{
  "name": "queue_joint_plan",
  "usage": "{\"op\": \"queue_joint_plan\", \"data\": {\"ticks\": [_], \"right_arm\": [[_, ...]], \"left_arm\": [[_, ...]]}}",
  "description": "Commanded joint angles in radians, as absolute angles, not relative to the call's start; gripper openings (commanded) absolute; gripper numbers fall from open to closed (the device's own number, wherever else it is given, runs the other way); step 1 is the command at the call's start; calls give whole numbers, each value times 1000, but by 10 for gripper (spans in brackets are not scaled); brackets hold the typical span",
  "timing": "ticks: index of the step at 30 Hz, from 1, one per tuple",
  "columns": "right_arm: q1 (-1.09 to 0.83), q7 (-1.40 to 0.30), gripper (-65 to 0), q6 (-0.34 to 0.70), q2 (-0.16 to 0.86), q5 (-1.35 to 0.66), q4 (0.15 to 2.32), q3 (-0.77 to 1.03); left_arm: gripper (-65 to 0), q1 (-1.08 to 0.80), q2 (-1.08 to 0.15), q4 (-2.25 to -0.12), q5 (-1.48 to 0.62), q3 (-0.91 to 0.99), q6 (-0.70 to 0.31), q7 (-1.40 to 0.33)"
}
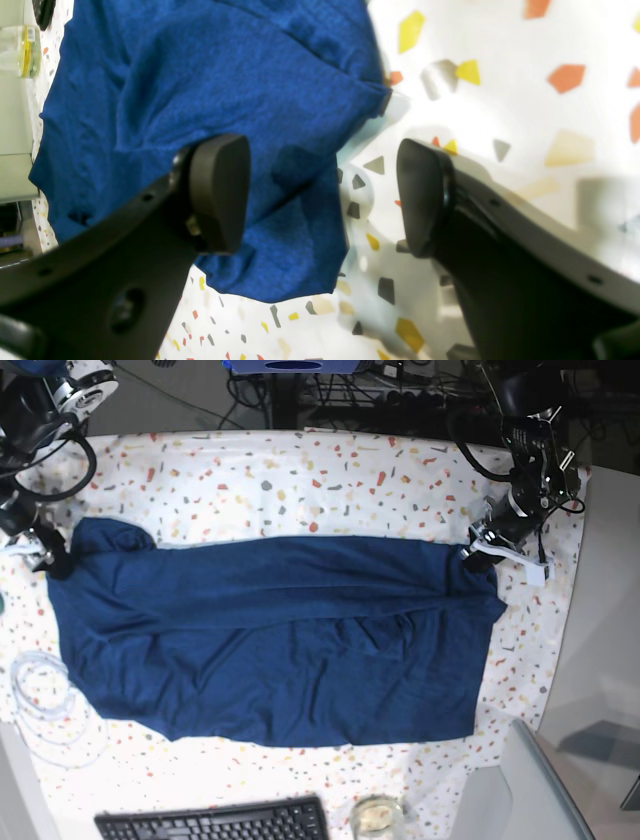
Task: Layout the t-shirt on the table in an organized manner, then fold the t-shirt properly
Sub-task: 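Grasp the folded edge corners again with both grippers, then pull the folded shirt with both grippers away from the keyboard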
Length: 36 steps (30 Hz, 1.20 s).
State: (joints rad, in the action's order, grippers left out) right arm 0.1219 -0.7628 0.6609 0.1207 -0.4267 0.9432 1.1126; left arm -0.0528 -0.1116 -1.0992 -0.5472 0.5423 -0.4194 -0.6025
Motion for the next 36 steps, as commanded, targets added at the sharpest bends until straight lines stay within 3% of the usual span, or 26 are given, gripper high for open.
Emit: {"op": "queue_joint_plan", "data": {"ticks": [1, 16, 19, 23, 24, 30, 36], "right_arm": [[139, -763, -218, 650, 133, -427, 954, 1110], [203, -760, -230, 650, 128, -423, 946, 1055], [203, -760, -330, 650, 127, -427, 946, 1056], [203, -760, -612, 650, 127, -429, 957, 1056], [203, -762, -650, 650, 127, -429, 957, 1056], [205, -820, -644, 644, 124, -429, 1040, 1056], [246, -970, -644, 530, 104, -429, 1181, 1056]], "left_arm": [[-650, -45, -125, -1112, -542, 545, -417, -602], [-650, -53, -125, -1159, -542, 545, -417, -602], [-650, -53, -125, -1159, -541, 545, -417, -602], [-650, -56, -125, -1159, -541, 542, -417, -602], [-650, -56, -125, -1159, -541, 541, -417, -604], [-650, -51, -142, -1225, -541, 547, -415, -710], [-650, -16, -145, -1343, -541, 544, -394, -773]]}}
